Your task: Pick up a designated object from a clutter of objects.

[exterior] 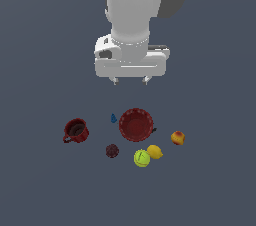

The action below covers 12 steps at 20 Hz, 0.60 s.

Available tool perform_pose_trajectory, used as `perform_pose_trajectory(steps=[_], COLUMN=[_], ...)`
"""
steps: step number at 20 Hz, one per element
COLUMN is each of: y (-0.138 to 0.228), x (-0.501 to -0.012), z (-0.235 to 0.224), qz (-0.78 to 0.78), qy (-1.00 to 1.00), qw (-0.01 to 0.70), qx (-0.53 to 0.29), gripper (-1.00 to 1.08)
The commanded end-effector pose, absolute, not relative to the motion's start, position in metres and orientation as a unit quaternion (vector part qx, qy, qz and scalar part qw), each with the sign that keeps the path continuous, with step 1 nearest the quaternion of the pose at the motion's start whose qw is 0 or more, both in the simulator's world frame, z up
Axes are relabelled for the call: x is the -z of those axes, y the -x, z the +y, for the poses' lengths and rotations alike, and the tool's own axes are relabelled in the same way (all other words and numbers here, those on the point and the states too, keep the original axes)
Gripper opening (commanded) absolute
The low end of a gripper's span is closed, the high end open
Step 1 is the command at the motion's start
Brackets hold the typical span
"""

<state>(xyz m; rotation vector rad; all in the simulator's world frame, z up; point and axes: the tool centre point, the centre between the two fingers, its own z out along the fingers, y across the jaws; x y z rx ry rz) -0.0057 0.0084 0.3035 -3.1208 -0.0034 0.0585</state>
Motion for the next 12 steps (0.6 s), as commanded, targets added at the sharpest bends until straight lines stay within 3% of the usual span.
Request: perform_pose_trajectory(steps=[1,12], y=[0.0057,0.0038], x=[-0.3035,-0.2981], z=[0.0084,0.0059], qz=[-0.001,0.002], qy=[1.000,1.000], qw=[0.010,0.005], qx=[-0.019,-0.020], gripper=[0.28,0.28])
